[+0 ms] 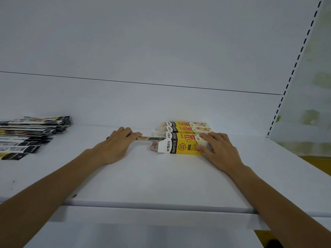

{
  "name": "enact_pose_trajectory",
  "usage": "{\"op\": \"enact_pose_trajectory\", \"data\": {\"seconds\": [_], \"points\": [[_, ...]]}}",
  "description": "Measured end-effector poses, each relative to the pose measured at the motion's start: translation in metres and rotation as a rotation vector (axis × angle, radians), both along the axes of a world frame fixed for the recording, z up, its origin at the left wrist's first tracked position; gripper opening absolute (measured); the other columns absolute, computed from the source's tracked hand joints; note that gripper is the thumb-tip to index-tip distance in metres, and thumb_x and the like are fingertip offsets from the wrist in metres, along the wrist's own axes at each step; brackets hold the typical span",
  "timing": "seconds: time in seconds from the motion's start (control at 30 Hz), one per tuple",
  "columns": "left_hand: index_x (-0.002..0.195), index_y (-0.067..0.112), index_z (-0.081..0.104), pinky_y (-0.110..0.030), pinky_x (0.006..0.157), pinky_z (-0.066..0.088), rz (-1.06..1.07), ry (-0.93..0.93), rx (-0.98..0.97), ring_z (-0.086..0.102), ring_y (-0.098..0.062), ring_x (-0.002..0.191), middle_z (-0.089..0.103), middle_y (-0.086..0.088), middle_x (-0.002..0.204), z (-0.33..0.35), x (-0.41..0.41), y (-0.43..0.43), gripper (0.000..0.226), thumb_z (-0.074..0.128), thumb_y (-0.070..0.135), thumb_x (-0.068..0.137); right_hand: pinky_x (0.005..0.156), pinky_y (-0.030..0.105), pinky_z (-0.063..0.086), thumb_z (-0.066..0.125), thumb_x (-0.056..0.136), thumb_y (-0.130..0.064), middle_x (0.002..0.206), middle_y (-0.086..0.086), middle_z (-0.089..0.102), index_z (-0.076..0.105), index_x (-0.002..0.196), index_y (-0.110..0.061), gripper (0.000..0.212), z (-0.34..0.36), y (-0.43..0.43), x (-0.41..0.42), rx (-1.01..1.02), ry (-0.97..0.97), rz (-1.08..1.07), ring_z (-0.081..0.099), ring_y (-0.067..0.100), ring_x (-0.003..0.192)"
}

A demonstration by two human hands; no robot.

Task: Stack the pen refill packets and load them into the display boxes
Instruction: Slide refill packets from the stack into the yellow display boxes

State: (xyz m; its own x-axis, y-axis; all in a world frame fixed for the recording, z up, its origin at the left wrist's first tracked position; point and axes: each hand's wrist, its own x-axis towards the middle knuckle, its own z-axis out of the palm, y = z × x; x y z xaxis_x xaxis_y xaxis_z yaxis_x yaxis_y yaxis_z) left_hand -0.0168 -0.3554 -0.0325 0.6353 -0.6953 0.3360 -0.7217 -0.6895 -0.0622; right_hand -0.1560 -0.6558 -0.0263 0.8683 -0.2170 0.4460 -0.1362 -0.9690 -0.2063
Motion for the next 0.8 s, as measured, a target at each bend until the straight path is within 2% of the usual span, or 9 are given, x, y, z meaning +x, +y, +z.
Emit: {"op": "enact_pose_trajectory", "data": {"seconds": [0.1, 0.17, 0.27, 0.47, 0.57, 0.7, 0.8], "points": [[0.144, 0.02, 0.025, -0.031, 0.087, 0.037, -0.009, -0.012, 0.013, 0.033, -0.018, 0.098, 0.039, -0.004, 0.121, 0.003, -0.006, -0.009, 0.067, 0.033, -0.009, 0.085, 0.094, 0.037, 0.041, 0.043, 0.091, -0.053, 0.143, -0.007, 0.038, 0.039, 0.139, -0.031, 0.053, 0.0, 0.0, 0.0, -0.001, 0.004, -0.002, 0.021, 0.013, 0.134], [0.145, 0.021, 0.02, -0.023, 0.079, 0.024, 0.022, -0.035, 0.061, 0.033, -0.02, 0.108, 0.036, -0.003, 0.125, 0.009, -0.016, -0.021, 0.068, 0.032, -0.009, 0.085, 0.093, 0.037, 0.041, 0.043, 0.09, -0.053, 0.143, -0.007, 0.038, 0.04, 0.138, -0.031, 0.053, 0.0, 0.0, 0.0, 0.0, 0.0, 0.001, 0.022, 0.013, 0.134], [0.146, 0.023, 0.016, -0.023, 0.07, 0.012, 0.064, -0.052, 0.079, 0.03, -0.019, 0.114, 0.033, -0.002, 0.129, 0.017, -0.028, -0.036, 0.069, 0.03, -0.008, 0.086, 0.093, 0.036, 0.041, 0.043, 0.091, -0.053, 0.143, -0.007, 0.038, 0.04, 0.138, -0.031, 0.053, -0.001, 0.001, 0.0, -0.003, 0.003, -0.001, 0.021, 0.013, 0.134], [0.141, 0.017, 0.028, -0.026, 0.078, 0.021, 0.102, -0.021, -0.014, 0.034, -0.023, 0.111, 0.037, -0.006, 0.123, 0.019, -0.027, -0.042, 0.064, 0.029, -0.011, 0.084, 0.092, 0.036, 0.041, 0.043, 0.09, -0.054, 0.142, -0.008, 0.038, 0.04, 0.138, -0.032, 0.053, -0.001, -0.001, 0.001, -0.014, 0.0, -0.004, 0.021, 0.012, 0.134], [0.137, 0.016, 0.035, -0.028, 0.089, 0.03, 0.089, 0.071, -0.057, 0.035, -0.023, 0.108, 0.039, -0.007, 0.118, 0.015, -0.017, -0.031, 0.06, 0.028, -0.012, 0.084, 0.093, 0.038, 0.042, 0.043, 0.09, -0.054, 0.141, -0.009, 0.039, 0.041, 0.137, -0.033, 0.052, -0.002, -0.002, 0.002, -0.003, -0.007, 0.004, 0.022, 0.012, 0.134], [0.131, 0.016, 0.039, -0.026, 0.084, 0.027, 0.028, 0.161, -0.125, 0.031, -0.017, 0.098, 0.037, -0.002, 0.107, 0.007, -0.013, -0.02, 0.055, 0.028, -0.012, 0.085, 0.092, 0.037, 0.042, 0.043, 0.089, -0.055, 0.141, -0.01, 0.039, 0.041, 0.137, -0.034, 0.052, -0.003, -0.001, 0.003, -0.01, -0.011, 0.029, 0.023, 0.011, 0.133], [0.134, 0.017, 0.037, -0.028, 0.089, 0.029, -0.023, 0.174, -0.121, 0.027, -0.015, 0.096, 0.039, -0.004, 0.112, 0.007, -0.016, -0.031, 0.052, 0.028, -0.009, 0.089, 0.091, 0.037, 0.042, 0.043, 0.089, -0.054, 0.141, -0.011, 0.039, 0.041, 0.137, -0.034, 0.052, -0.002, 0.001, 0.003, -0.015, -0.007, 0.042, 0.022, 0.011, 0.133]]}}
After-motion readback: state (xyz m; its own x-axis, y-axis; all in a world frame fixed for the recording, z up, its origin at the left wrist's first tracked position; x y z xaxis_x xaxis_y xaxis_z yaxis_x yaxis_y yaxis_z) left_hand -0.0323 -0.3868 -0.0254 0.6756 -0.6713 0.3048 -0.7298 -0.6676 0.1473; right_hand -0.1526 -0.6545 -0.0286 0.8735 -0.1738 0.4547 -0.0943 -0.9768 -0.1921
